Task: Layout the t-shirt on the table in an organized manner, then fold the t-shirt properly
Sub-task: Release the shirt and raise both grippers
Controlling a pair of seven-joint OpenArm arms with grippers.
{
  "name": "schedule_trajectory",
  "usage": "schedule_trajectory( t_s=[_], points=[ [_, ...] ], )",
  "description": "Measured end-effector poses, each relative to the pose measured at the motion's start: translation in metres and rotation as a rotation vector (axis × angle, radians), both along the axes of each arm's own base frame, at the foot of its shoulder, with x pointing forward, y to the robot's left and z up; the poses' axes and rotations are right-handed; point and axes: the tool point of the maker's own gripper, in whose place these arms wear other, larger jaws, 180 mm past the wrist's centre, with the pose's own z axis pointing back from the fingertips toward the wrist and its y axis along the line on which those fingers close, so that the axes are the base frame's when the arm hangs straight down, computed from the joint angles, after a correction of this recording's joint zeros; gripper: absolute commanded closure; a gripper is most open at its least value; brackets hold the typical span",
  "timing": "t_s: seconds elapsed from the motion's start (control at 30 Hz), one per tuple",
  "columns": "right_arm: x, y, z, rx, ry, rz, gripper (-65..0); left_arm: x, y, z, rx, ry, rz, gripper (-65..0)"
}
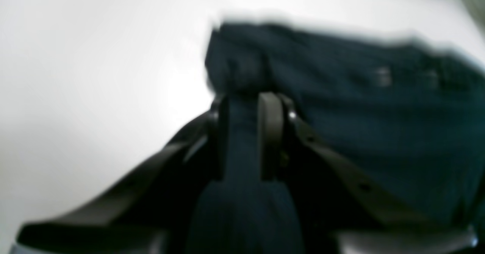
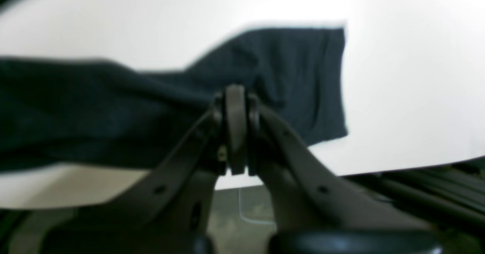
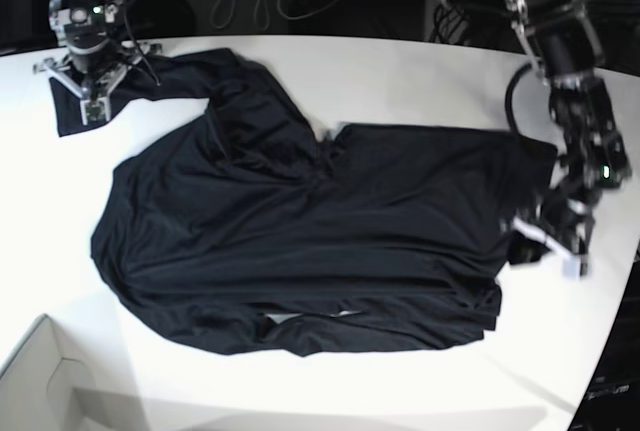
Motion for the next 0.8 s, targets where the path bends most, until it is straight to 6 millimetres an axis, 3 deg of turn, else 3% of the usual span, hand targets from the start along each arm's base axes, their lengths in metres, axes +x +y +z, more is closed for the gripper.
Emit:
schedule_trajectory(
  t_s=[0.1, 0.2, 0.43, 0.5, 0.73, 0.8],
  points=[
    [-0.011, -0.005, -0.015, 0.011, 0.052, -0.025, 0.0, -0.05, -0.011, -0.012, 0.025, 0.035, -0.037, -13.8],
    [-0.009, -0.01, -0.017, 0.005, 0.049, -0.029, 0.0, -0.089, -0.018, -0.027, 0.021, 0.089, -0.061, -13.8],
    [-0.008, 0.004, -0.026, 0.013, 0.044, -0.024, 0.0, -0.13, -0.021, -0.053, 0.004, 0.18, -0.064, -13.8],
    [-0.005, 0.023, -0.028, 0.038, 0.04, 0.017, 0.0, -0.134, -0.021, -0.056, 0.005, 0.192, -0.064, -13.8],
    [-0.008, 0.136, -0.029, 0.227, 0.01, 0.216, 0.0, -0.131, -0.018, -0.05, 0.016, 0.177, -0.068, -13.8],
    [-0.009, 0.17, -0.028, 0.28, 0.015, 0.282, 0.0, -0.131, -0.007, -0.046, 0.019, 0.168, -0.036, -13.8]
  ],
)
